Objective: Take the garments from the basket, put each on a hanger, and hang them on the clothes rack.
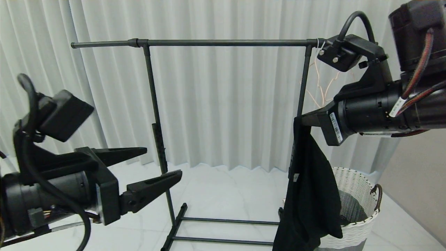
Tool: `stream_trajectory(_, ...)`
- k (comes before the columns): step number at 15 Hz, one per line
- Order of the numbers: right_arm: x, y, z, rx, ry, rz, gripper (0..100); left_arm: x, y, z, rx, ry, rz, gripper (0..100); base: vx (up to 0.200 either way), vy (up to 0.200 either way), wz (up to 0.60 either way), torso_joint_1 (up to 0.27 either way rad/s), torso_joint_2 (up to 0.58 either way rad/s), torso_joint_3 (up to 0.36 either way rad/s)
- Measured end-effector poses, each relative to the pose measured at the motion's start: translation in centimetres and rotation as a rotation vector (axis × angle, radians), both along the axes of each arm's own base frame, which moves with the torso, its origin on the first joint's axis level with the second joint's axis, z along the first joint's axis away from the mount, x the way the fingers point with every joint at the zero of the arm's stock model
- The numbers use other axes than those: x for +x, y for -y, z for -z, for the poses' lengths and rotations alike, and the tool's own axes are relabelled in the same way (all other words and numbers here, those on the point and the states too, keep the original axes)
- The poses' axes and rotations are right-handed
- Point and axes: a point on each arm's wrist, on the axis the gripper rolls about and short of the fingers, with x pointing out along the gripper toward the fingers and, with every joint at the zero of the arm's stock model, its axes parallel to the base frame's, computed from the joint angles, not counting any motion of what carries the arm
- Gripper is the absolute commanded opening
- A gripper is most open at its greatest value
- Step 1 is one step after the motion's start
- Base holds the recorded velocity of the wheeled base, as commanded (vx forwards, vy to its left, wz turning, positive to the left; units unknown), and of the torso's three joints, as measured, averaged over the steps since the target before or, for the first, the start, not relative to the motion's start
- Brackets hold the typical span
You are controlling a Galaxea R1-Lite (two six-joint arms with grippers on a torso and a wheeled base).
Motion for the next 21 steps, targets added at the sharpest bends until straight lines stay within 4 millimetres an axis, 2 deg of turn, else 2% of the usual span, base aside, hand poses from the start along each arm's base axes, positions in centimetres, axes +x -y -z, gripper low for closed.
stream_trajectory(3,0.4,-1.9,-0.1,0.005,0.008,-0.023,0,0.2,2.6,0.9,-0.052,-0.127,0.072,100,0.000,0.000,0.00,0.000,0.00,0.000)
stream_trajectory(7,-0.1,-3.7,-0.2,0.007,0.013,-0.043,0,0.4,6.5,0.6,-0.091,-0.204,0.104,100,0.000,0.000,0.00,0.000,0.00,0.000)
stream_trajectory(10,-0.8,-4.4,-0.2,0.004,0.019,-0.064,0,2.7,9.6,0.7,-0.092,-0.182,0.085,100,0.000,0.000,0.00,0.000,0.00,0.000)
stream_trajectory(13,-1.3,-4.6,-0.4,0.000,0.029,-0.062,0,5.2,11.9,2.3,-0.060,-0.191,0.033,100,0.000,0.000,0.00,0.000,0.00,0.000)
stream_trajectory(17,-2.0,-4.2,-0.9,0.009,0.037,-0.071,0,6.8,13.2,5.8,0.040,-0.246,-0.049,100,0.000,0.000,0.00,0.000,0.00,0.000)
stream_trajectory(21,-2.2,-3.9,-1.2,0.017,0.043,-0.071,0,6.1,13.0,9.0,0.133,-0.322,-0.049,100,0.000,0.000,0.00,0.000,0.00,0.000)
